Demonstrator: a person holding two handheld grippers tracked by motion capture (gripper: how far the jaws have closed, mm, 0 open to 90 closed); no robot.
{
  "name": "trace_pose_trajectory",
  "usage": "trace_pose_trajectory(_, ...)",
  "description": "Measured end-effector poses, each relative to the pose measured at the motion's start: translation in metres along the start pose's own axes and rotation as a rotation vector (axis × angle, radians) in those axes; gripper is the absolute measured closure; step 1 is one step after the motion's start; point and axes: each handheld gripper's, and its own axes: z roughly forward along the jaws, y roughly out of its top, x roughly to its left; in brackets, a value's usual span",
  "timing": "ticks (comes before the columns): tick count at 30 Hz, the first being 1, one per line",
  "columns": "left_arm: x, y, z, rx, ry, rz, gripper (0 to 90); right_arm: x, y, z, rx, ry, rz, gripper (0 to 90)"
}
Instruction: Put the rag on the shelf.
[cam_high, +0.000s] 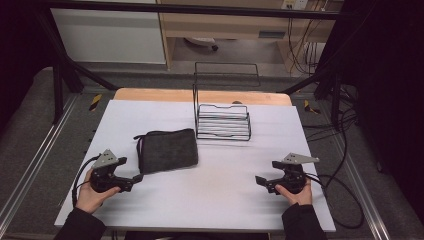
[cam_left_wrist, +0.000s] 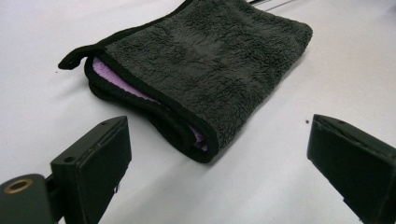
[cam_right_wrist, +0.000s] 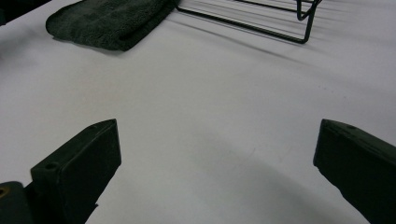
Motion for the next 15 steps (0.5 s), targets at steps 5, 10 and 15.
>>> trace_pose_trajectory(5, -0.0012, 0.001, 0.0003, 0.002, 0.006, 0.003, 6.2, 0.0, 0.0, 0.0002, 0.006, -0.001, 0.001, 1.4)
trace_pose_trajectory(10, -0.004, 0.0027, 0.0003, 0.005, 0.01, 0.005, 6.4, 0.0003, -0.0001, 0.0001, 0.007, -0.003, -0.001, 1.4)
trace_pose_trajectory(15, -0.0081, 0.0051, 0.0016, 0.024, 0.023, 0.011, 7.4, 0.0009, 0.0002, 0.0009, 0.011, -0.007, 0.003, 1.4)
